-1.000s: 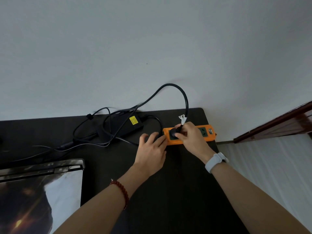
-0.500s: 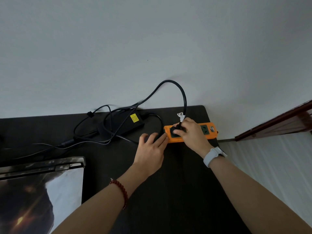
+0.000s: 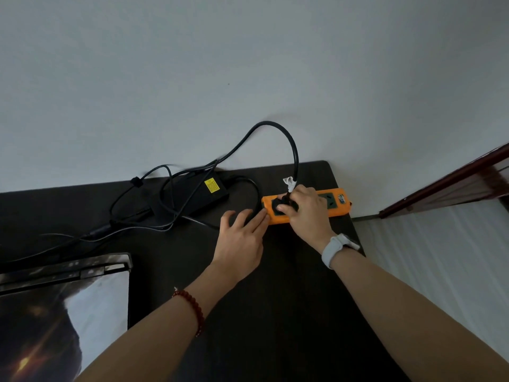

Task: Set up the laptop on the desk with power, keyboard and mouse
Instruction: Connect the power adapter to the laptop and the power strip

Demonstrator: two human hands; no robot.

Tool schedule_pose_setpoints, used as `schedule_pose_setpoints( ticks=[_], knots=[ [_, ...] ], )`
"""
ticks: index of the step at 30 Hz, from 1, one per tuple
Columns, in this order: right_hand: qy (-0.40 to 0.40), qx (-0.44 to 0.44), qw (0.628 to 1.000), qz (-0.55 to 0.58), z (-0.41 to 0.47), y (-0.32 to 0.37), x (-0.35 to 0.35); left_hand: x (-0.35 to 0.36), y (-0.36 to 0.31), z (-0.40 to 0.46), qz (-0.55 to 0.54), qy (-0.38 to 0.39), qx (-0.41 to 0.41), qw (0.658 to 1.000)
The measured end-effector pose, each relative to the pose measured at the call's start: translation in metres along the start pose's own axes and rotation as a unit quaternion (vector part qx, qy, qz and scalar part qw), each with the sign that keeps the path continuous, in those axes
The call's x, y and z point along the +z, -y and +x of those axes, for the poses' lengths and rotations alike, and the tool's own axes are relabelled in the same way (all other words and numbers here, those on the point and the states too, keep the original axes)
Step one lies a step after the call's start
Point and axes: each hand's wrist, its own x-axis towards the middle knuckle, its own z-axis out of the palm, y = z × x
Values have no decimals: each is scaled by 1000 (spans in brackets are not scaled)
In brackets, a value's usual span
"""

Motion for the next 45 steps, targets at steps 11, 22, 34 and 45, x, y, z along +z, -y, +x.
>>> schedule_pose_setpoints(
  ticks=[11,22,34,45],
  knots=[
    [-7,-4,1000,-13,-3,-1,3,1,-1,-1,-1,1,0,1000],
    [15,25,999,-43,-16,4,11,-12,-17,-40,20,8,-101,995],
    [138,15,966,216,-199,131,37,-93,16,-290,-76,-86,-433,894],
    [317,-141,916,200,-378,340,75,-134,13,-583,-165,-227,-601,749]
  ],
)
